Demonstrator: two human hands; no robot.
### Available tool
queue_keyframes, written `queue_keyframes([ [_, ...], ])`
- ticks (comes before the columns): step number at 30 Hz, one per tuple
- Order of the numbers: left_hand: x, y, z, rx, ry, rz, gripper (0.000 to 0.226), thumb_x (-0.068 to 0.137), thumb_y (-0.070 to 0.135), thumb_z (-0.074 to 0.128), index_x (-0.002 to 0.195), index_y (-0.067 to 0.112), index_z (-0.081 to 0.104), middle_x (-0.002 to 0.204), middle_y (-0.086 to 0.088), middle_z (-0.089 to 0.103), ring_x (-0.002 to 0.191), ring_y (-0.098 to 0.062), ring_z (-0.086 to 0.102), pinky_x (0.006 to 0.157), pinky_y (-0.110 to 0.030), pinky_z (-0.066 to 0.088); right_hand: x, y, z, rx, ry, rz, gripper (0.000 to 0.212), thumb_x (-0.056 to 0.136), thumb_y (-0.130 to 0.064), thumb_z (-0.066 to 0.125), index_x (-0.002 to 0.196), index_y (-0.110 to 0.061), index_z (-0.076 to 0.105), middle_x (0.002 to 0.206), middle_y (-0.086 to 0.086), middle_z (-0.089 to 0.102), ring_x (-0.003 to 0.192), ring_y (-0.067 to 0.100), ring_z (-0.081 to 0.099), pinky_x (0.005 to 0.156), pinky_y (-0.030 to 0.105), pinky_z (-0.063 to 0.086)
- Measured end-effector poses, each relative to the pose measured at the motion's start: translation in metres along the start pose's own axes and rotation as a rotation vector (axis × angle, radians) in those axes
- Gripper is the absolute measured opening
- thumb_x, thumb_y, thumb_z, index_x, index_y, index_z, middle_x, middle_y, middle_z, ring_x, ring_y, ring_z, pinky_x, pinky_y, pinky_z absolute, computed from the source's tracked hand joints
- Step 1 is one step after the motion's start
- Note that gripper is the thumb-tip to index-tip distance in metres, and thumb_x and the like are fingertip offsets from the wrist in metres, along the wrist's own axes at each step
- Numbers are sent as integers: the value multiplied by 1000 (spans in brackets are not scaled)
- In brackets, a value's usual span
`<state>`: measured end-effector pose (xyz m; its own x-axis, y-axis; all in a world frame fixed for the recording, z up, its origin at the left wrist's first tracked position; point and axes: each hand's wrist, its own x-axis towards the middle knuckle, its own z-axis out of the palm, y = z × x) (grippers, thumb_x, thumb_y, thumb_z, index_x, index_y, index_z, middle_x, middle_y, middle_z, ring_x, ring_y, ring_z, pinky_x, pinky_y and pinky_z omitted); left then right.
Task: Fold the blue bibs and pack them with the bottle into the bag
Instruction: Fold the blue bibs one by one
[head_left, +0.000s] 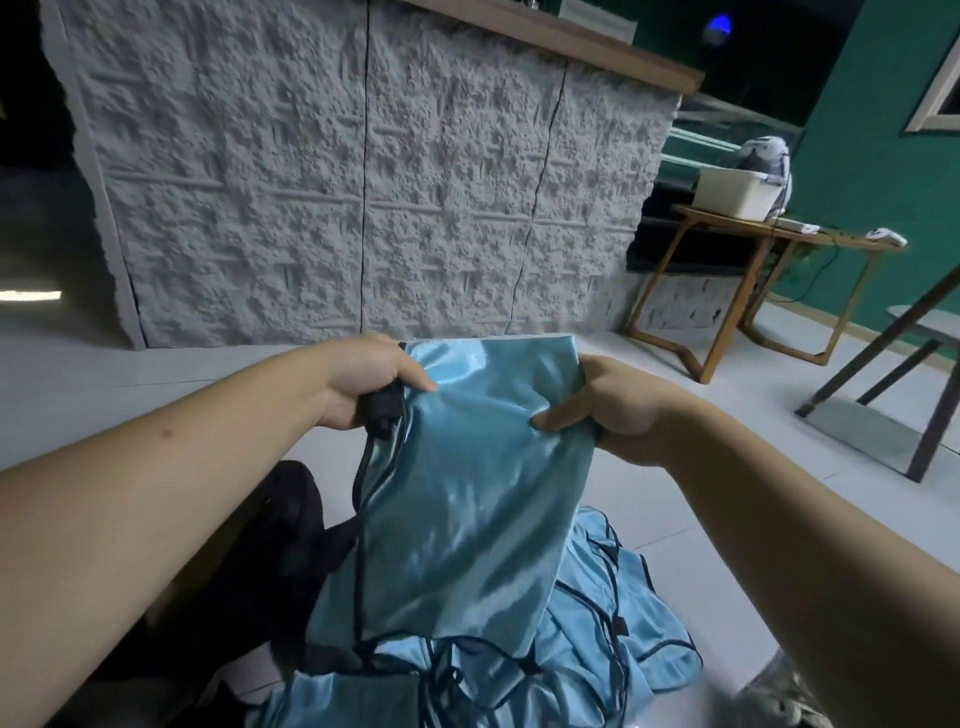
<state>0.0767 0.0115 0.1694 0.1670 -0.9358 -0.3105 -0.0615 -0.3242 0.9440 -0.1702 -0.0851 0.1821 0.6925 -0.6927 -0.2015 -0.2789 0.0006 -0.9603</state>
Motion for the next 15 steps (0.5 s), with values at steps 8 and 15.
queue_keyframes([
  [8,-3,7,7,80,103,-136,19,91,5,72,107,-3,67,84,-20,75,90,-38,75,88,-62,57,5,-4,10,6,307,72,51,65,6,90,106,21,63,102,37,71,91,50,73,85,60,60],
  [15,-4,11,-2,98,48,-81,39,103,16,61,142,15,55,92,-12,73,65,-24,74,47,-35,61,6,-8,12,85,335,23,75,69,5,88,134,-11,52,111,30,69,100,42,73,88,53,61],
])
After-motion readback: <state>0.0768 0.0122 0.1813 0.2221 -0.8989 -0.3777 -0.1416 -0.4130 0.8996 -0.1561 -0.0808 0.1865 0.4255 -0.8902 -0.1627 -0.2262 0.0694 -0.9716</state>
